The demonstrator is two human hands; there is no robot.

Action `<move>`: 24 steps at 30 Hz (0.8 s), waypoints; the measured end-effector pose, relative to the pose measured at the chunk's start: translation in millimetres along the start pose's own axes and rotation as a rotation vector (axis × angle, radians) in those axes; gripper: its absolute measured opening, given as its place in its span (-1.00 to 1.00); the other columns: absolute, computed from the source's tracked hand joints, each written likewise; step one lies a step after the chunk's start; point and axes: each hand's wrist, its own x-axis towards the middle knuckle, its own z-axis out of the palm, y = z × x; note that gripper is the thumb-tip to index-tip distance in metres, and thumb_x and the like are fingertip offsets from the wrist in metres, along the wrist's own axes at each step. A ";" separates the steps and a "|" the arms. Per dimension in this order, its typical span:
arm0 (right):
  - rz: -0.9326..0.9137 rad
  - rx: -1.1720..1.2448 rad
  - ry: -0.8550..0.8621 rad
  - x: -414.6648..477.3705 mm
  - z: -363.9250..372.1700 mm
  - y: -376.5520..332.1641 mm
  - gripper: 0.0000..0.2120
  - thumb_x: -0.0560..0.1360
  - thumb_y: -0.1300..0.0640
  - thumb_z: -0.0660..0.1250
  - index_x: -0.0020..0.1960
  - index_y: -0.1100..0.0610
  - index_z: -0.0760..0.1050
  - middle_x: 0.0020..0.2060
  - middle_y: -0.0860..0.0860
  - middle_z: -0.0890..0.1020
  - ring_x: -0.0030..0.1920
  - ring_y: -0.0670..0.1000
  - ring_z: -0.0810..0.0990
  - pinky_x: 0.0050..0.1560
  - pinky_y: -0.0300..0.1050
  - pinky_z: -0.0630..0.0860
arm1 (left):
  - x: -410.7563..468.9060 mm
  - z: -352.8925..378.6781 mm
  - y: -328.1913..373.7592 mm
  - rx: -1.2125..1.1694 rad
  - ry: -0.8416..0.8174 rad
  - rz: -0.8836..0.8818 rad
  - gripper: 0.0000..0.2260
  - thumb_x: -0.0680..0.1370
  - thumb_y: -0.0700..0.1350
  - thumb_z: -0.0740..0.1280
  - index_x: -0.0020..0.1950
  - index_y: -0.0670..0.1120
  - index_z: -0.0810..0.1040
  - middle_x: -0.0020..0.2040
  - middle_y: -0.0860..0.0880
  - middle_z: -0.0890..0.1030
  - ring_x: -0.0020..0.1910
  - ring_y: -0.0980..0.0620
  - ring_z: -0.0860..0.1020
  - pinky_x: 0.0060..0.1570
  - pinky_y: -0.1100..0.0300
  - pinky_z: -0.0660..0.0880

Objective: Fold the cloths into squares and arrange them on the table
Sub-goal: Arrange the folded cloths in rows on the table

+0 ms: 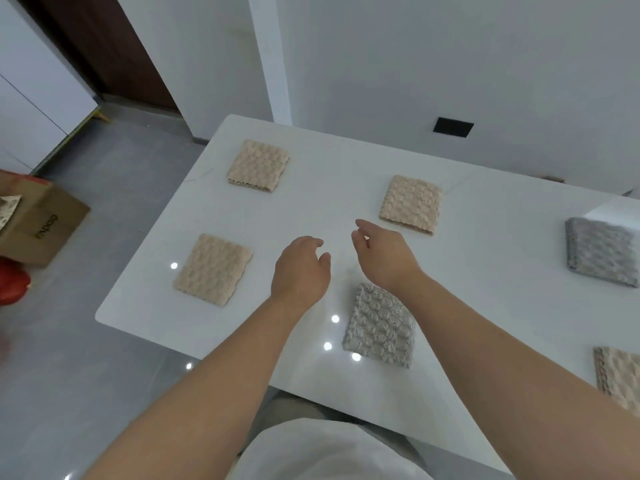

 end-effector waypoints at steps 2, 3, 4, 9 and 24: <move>0.008 0.019 -0.011 -4.8 5.8 -4.7 -0.56 0.69 -0.04 0.05 0.51 0.07 0.33 0.20 0.02 0.63 0.17 0.10 0.58 0.22 0.06 0.51 | -8.8 -6.9 -6.4 -0.006 0.011 -0.018 -0.65 0.67 -0.03 0.24 0.43 -0.08 0.48 0.44 -0.01 0.47 0.31 -0.02 0.52 0.37 0.10 0.38; 0.010 0.025 -0.019 -6.9 8.6 -7.6 -0.56 0.69 -0.04 0.06 0.51 0.08 0.34 0.20 0.01 0.63 0.17 0.10 0.58 0.21 0.06 0.51 | -12.1 -11.3 -10.0 -0.010 0.018 -0.027 -0.65 0.66 -0.03 0.24 0.43 -0.08 0.48 0.43 0.00 0.47 0.27 -0.03 0.54 0.36 0.08 0.40; 0.007 0.025 -0.027 -8.5 11.7 -11.2 -0.57 0.69 -0.03 0.06 0.50 0.08 0.34 0.21 0.01 0.63 0.19 0.10 0.57 0.22 0.07 0.51 | -14.2 -15.7 -14.3 -0.012 0.025 -0.034 -0.65 0.66 -0.02 0.24 0.43 -0.07 0.48 0.43 0.00 0.47 0.24 -0.04 0.55 0.34 0.07 0.41; -0.024 0.013 -0.041 -9.7 28.3 -35.2 -0.58 0.69 -0.01 0.07 0.48 0.11 0.37 0.21 0.04 0.63 0.23 0.10 0.56 0.25 0.03 0.47 | -16.8 -36.0 -39.9 -0.019 0.058 -0.070 -0.66 0.66 -0.02 0.25 0.42 -0.06 0.49 0.42 0.01 0.48 0.22 -0.03 0.56 0.31 0.08 0.44; 0.255 0.084 -0.090 48.8 161.5 -148.6 -0.59 0.67 -0.02 0.12 0.47 0.07 0.40 0.21 -0.02 0.63 0.26 0.03 0.54 0.24 -0.11 0.46 | 64.9 -105.3 -218.5 0.139 -0.112 -0.211 -0.67 0.58 -0.17 0.22 0.31 -0.06 0.57 0.33 -0.05 0.51 0.28 -0.10 0.50 0.18 0.00 0.54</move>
